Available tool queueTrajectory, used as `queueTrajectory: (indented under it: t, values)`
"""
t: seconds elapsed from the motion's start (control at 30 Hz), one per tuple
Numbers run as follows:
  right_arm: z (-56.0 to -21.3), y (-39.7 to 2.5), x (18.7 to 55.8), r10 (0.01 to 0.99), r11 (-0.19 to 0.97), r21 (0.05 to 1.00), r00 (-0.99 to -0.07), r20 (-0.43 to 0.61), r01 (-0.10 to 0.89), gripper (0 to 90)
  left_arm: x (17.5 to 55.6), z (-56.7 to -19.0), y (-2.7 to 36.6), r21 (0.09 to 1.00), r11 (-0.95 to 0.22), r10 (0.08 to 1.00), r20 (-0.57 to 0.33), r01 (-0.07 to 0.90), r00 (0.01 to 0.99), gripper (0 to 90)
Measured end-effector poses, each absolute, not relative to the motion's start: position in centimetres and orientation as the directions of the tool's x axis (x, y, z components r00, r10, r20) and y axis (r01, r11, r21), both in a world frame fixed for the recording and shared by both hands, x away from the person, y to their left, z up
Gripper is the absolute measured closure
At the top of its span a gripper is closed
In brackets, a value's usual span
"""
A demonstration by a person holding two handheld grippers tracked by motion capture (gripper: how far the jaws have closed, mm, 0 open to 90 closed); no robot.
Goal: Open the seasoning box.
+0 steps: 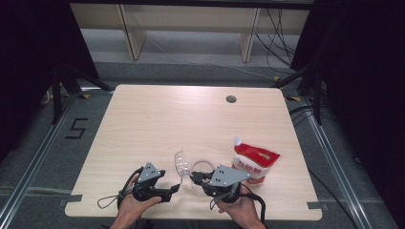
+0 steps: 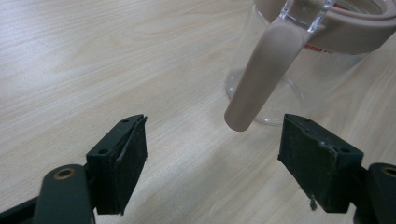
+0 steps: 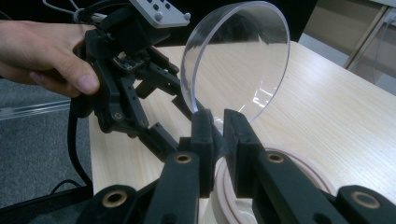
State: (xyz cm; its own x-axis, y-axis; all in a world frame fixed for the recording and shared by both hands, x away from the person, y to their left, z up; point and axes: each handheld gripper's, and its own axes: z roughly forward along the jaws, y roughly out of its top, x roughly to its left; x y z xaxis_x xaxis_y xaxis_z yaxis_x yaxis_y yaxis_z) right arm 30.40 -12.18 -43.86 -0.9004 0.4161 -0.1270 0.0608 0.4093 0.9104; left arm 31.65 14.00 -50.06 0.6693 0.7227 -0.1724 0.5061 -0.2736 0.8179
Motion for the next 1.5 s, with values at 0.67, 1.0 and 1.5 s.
queueTrajectory:
  t: [0.67, 1.0, 1.5]
  values:
    - [-44.3, -18.6, 29.5, 0.503, 0.363, 0.922, -0.861, -0.075, 0.132, 62.4, 31.6, -50.2, 14.0, 0.815, -0.288, 0.715, -0.166, 0.503, 0.679, 22.0]
    - [-44.5, -22.4, 27.9, 0.540, 0.335, 0.928, -0.840, -0.046, 0.164, 45.8, 31.5, -50.2, 13.8, 0.813, -0.283, 0.720, -0.170, 0.508, 0.673, 21.9]
    - [-45.2, -26.2, 26.0, 0.624, 0.284, 0.936, -0.781, -0.018, 0.206, 41.9, 31.6, -50.2, 13.9, 0.811, -0.289, 0.717, -0.169, 0.509, 0.676, 22.0]
